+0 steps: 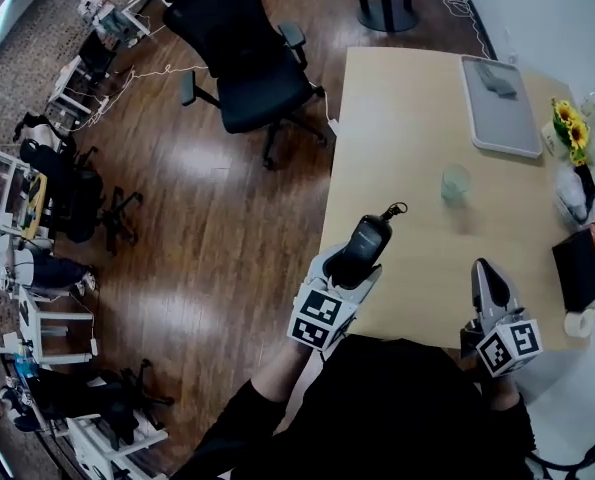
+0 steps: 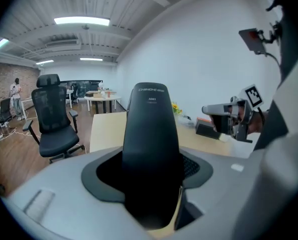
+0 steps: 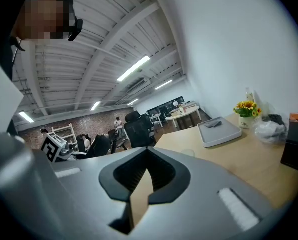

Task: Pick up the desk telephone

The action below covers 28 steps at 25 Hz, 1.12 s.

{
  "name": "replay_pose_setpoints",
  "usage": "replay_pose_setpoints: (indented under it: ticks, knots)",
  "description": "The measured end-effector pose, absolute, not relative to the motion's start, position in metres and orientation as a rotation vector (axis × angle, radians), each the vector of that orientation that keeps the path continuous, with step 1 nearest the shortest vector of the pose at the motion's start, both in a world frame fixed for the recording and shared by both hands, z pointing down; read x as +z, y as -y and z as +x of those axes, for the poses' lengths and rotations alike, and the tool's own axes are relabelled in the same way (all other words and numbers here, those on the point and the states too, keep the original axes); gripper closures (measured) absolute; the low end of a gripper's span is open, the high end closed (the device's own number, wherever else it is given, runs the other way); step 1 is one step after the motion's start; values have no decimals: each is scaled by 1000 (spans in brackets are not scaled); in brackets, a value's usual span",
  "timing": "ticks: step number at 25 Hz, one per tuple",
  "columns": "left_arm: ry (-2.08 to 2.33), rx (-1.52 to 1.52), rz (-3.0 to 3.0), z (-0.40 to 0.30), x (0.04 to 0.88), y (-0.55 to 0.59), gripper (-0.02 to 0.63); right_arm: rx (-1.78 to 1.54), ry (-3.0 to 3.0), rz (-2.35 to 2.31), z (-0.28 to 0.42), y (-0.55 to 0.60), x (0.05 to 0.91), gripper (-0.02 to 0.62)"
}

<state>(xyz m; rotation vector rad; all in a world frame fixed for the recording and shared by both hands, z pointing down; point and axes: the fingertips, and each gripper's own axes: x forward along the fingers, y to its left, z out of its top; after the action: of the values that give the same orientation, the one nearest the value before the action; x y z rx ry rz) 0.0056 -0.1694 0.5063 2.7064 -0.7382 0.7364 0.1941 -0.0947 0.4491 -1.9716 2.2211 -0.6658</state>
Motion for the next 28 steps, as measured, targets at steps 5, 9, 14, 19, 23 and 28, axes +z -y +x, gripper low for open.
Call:
replay_pose_setpoints:
  ticks: [5,9,14,19,23,28]
  knots:
    - [819,639,2746,1,478,163,347,-659,-2283,-1904,178,107,448,594]
    - [899,522,2707,-22,460,156,347,-626,-2343,-1831,154,120,435,594]
    - [970,443,2641,-49,447,163,347,-575,-2397,-1769,132,139,413,594]
    - [976,417,2649,-51,443,164,347,-533,-2404,-1770,132,139,405,594]
    - [936,415,2668,-51,439,165,347,-499,-2386,-1797,130,139,397,594]
    - [870,402,2698,-40,432,167,347,-465,-2344,-1860,140,133,386,594]
